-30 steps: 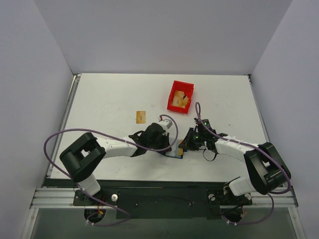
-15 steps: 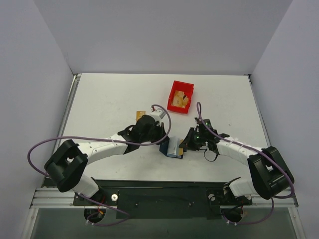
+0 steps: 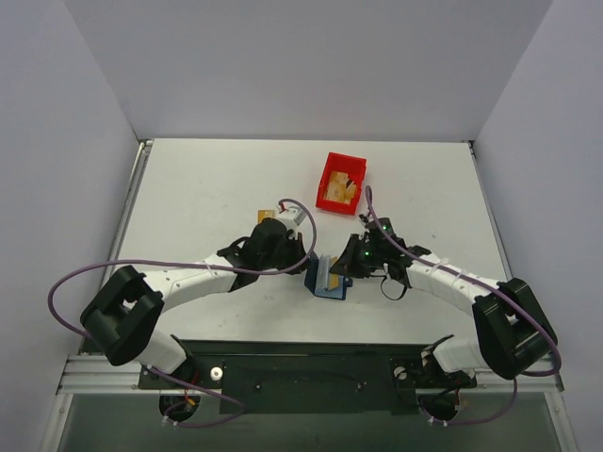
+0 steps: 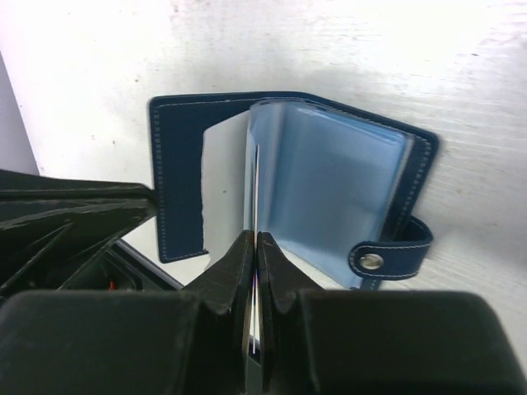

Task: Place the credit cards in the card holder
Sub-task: Insert the credit card into the card holder.

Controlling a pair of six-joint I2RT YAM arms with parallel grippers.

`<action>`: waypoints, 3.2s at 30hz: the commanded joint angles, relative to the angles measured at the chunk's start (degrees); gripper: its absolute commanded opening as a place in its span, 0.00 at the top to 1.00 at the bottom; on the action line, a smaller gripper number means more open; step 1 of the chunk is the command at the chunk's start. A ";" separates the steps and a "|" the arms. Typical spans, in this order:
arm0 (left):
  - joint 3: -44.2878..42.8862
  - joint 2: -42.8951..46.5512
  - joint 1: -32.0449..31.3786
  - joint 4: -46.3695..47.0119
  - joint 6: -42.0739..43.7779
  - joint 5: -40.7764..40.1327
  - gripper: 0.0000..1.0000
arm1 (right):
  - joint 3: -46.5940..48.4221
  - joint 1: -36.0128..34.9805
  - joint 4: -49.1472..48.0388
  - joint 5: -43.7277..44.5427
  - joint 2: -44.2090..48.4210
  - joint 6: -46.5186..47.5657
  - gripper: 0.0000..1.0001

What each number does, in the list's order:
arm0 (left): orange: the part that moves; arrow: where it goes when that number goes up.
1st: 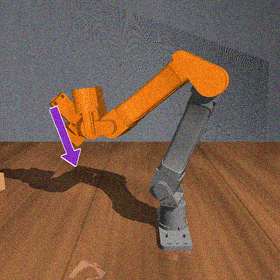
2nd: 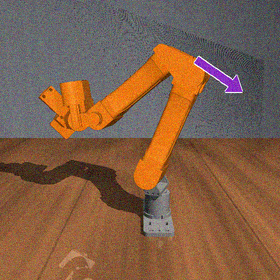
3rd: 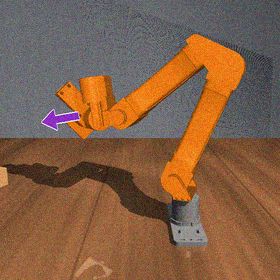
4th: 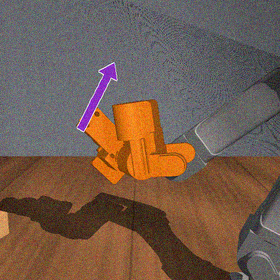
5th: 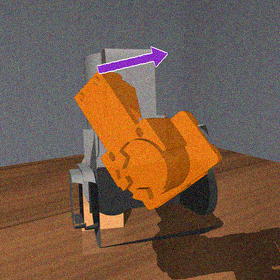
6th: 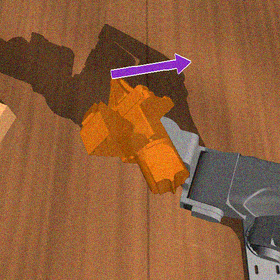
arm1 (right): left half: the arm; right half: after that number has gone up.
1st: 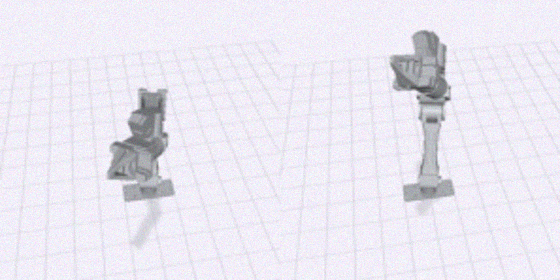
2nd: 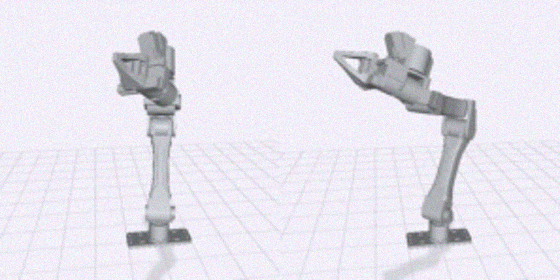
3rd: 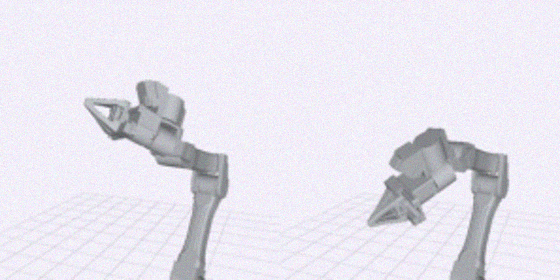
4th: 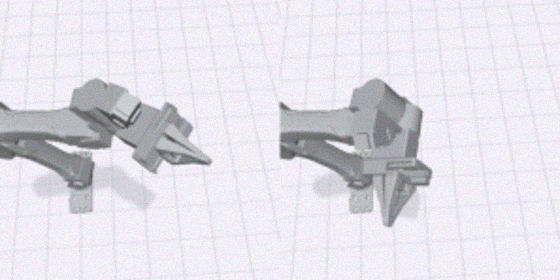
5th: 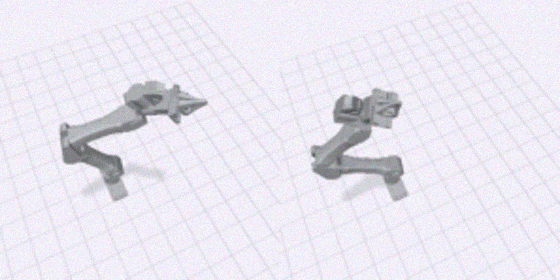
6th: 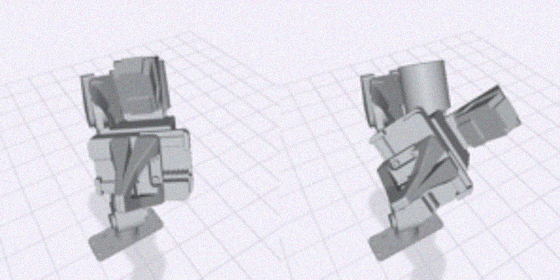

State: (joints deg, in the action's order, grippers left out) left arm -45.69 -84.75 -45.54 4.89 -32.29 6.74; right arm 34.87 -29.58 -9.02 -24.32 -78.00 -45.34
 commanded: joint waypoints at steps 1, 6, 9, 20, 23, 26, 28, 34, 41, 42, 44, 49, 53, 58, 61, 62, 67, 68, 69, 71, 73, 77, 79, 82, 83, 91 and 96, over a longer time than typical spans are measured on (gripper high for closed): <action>0.43 2.75 1.06 0.39 0.83 0.38 1.00 | 3.71 -1.70 0.40 -0.12 -0.31 -0.01 1.00; 1.39 4.50 2.03 -0.40 0.92 -0.06 1.00 | 5.55 -3.72 -0.30 0.23 -2.86 -0.01 1.00; 1.92 5.56 3.08 -1.02 1.00 -0.24 1.00 | 6.43 -4.78 -1.09 0.41 -4.70 -0.27 1.00; 3.24 6.62 4.14 -1.28 1.79 0.90 1.00 | 7.40 -6.36 -4.78 1.38 -13.14 -1.33 1.00; 3.41 4.60 3.97 0.38 1.97 2.39 1.00 | 7.40 -6.36 -4.78 2.16 -14.11 -1.15 1.00; 3.77 2.40 3.62 2.14 1.97 3.45 1.00 | 7.40 -6.45 -4.61 2.34 -14.55 -1.06 1.00; 4.12 0.56 3.27 2.76 2.15 3.45 1.00 | 7.32 -6.54 -4.61 2.52 -14.73 -0.89 1.00; 5.88 -4.63 2.21 5.40 1.27 2.41 1.00 | 6.96 -6.45 -4.43 3.04 -14.55 -0.80 1.00; 7.55 -6.92 2.12 5.58 0.48 -0.32 1.00 | 5.03 -5.40 -5.13 3.49 -13.32 -0.45 1.00; 7.63 -6.75 2.12 5.40 0.48 -0.50 1.00 | 4.77 -5.14 -5.74 3.05 -13.41 -0.62 1.00; 8.16 -6.39 2.03 5.13 0.48 -0.77 1.00 | 3.72 -4.43 -6.88 2.35 -13.50 -0.97 1.00; 8.60 -6.30 2.03 4.52 0.48 -1.29 1.00 | 1.87 -2.94 -8.03 2.25 -13.15 -1.42 1.00; 9.04 -6.22 2.03 4.52 0.39 -1.38 1.00 | 1.08 -2.58 -7.77 3.04 -12.18 -1.24 1.00; 9.39 -6.04 2.12 4.70 0.21 -1.38 1.00 | 0.81 -2.50 -7.51 3.22 -12.09 -1.15 1.00; 9.48 -6.04 2.03 4.70 0.21 -1.47 1.00 | 0.55 -2.41 -7.68 3.31 -12.09 -1.50 1.00; 9.48 -5.87 2.12 4.70 0.21 -1.47 1.00 | 0.37 -2.41 -7.68 3.22 -12.00 -1.50 1.00; 9.66 -5.86 2.03 4.61 0.13 -1.47 1.00 | -0.07 -2.50 -6.54 4.71 -10.86 -1.42 1.00; 9.66 -5.86 2.12 4.52 0.13 -1.56 1.00 | -0.16 -2.50 -6.37 5.24 -10.69 -1.42 1.00; 9.66 -5.78 2.12 4.52 0.04 -1.56 1.00 | -0.24 -2.41 -5.93 5.33 -10.51 -1.15 1.00; 9.57 -5.78 2.12 4.52 0.04 -1.56 1.00 | -0.24 -2.41 -5.66 5.51 -10.42 -1.06 1.00; 9.66 -5.78 2.12 4.61 0.04 -1.56 1.00 | -0.07 -2.32 -5.66 5.42 -10.60 -1.15 1.00; 9.39 -5.95 2.12 4.52 0.04 -1.47 1.00 | -0.07 -2.23 -6.89 4.37 -11.73 -1.41 1.00; 9.22 -5.95 2.12 4.52 0.13 -1.47 1.00 | 0.11 -2.32 -7.85 3.49 -12.53 -1.85 1.00; 9.04 -5.95 2.12 4.52 0.13 -1.47 1.00 | 0.02 -2.32 -8.56 2.96 -13.32 -2.29 1.00; 9.04 -5.95 2.03 4.43 0.13 -1.47 1.00 | 0.02 -2.32 -8.74 2.96 -13.50 -2.38 1.00; 9.22 -5.95 2.12 4.26 0.13 -1.47 1.00 | -0.42 -2.41 -11.72 0.76 -16.31 -2.73 1.00; 9.22 -5.60 2.12 3.82 0.04 -1.47 1.00 | -2.09 -2.32 -14.71 0.50 -17.28 -3.43 1.00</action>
State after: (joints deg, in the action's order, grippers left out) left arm -37.10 -90.91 -43.40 11.18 -32.60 7.01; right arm 35.20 -31.83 -24.14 -25.45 -92.92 -49.17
